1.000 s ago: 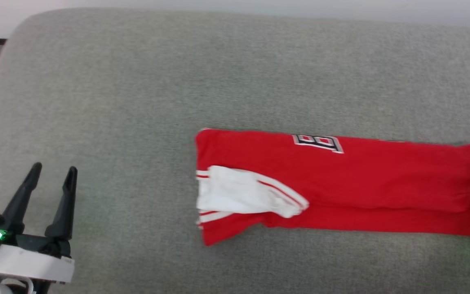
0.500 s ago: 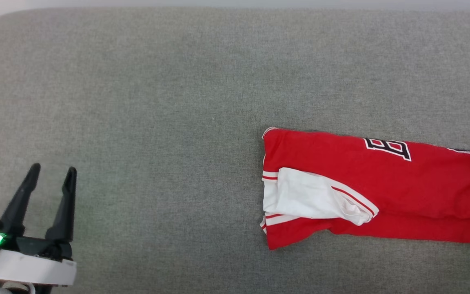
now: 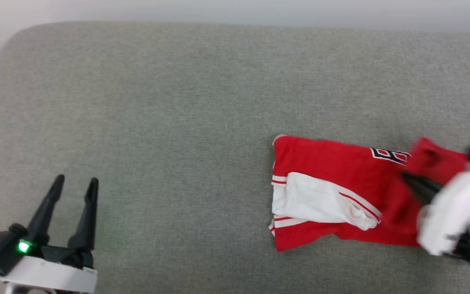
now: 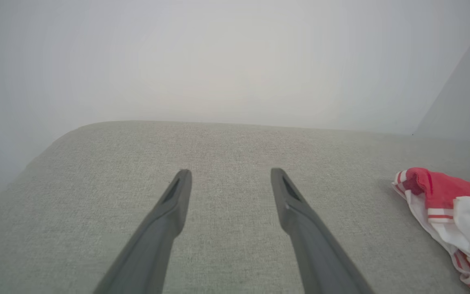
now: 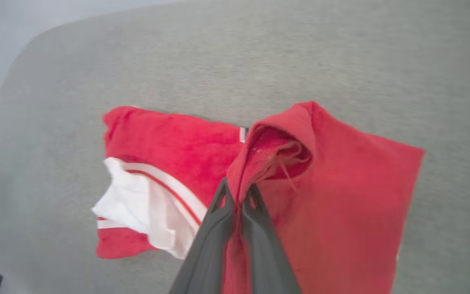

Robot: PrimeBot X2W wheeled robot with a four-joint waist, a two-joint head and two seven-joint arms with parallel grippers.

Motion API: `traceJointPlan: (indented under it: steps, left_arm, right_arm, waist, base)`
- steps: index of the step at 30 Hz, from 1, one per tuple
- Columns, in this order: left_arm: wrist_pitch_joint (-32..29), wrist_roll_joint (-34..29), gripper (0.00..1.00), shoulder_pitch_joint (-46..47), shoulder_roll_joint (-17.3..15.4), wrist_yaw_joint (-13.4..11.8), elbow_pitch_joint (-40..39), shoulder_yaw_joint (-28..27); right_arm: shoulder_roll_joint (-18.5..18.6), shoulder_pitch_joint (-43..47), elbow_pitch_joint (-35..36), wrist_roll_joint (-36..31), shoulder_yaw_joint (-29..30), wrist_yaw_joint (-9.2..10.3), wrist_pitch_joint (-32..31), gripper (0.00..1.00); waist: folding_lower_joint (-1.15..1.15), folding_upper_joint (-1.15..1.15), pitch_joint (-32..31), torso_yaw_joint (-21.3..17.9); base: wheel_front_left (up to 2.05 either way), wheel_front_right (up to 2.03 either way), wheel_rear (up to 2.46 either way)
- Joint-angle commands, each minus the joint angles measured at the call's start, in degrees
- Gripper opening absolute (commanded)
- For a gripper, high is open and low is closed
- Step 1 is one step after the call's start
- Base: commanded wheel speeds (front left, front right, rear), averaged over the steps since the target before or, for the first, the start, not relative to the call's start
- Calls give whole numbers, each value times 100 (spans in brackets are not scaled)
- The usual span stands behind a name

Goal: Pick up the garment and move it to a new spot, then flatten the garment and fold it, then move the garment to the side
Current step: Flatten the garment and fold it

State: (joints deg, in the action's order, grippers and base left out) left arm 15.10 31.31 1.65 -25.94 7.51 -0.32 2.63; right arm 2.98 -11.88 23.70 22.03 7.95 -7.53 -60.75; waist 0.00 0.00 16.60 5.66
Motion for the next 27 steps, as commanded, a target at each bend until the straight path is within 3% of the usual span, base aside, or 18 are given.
traceJointPlan:
  steps: [1, 9, 27]
  left_arm:
    - [1, 80, 100, -75, 45, -6, -2, 30]
    - [0, 222, 100, -8, 142, -6, 65, 212]
    - [0, 277, 100, 280, 288, -6, 206, 549]
  right_arm:
    - [-14, -156, -105, 36, -310, 9, 56, 0]
    - [-14, -875, -1050, 76, -1736, 9, 214, 0]
    - [-14, -1513, -3210, -158, -2398, 9, 906, 0]
  waist:
    - [0, 0, -67, 104]
    - [0, 0, -137, 491]
    - [0, 0, -52, 866]
  base:
    - [0, 0, 0]
    - [0, 0, 0]
    - [0, 0, 0]
